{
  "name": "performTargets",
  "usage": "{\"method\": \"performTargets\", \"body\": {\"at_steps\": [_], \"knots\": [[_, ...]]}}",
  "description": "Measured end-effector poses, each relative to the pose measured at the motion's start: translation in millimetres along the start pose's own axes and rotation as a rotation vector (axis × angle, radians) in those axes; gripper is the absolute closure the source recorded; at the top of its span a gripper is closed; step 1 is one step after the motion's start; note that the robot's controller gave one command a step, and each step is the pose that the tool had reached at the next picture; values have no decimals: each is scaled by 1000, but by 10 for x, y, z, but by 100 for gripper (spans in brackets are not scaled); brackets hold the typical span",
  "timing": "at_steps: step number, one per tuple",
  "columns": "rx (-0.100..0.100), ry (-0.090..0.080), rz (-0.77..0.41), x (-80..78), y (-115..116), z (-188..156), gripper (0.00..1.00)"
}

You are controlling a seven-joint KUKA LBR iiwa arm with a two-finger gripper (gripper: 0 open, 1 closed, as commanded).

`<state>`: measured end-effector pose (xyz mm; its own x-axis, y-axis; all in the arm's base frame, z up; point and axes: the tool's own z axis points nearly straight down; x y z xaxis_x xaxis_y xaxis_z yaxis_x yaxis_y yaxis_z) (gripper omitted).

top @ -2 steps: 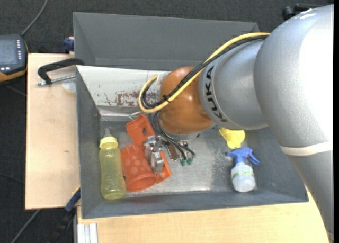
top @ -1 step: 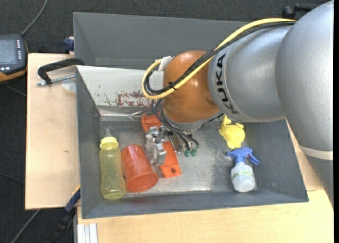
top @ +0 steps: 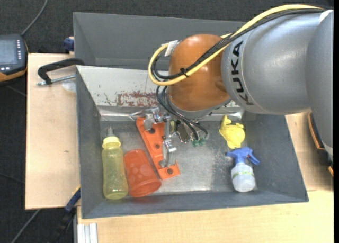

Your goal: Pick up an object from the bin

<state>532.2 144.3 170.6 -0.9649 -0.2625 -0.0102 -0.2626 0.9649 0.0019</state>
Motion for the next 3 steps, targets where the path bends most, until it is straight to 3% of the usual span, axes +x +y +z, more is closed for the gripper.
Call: {"method": "performTargets", "body": {"at_steps": [1,2,3], "knots": [[0,0,0,0,0,0,0],[0,-6,-107,-16,-66,198,0],[0,-3,-388,-65,-251,677,0]]}}
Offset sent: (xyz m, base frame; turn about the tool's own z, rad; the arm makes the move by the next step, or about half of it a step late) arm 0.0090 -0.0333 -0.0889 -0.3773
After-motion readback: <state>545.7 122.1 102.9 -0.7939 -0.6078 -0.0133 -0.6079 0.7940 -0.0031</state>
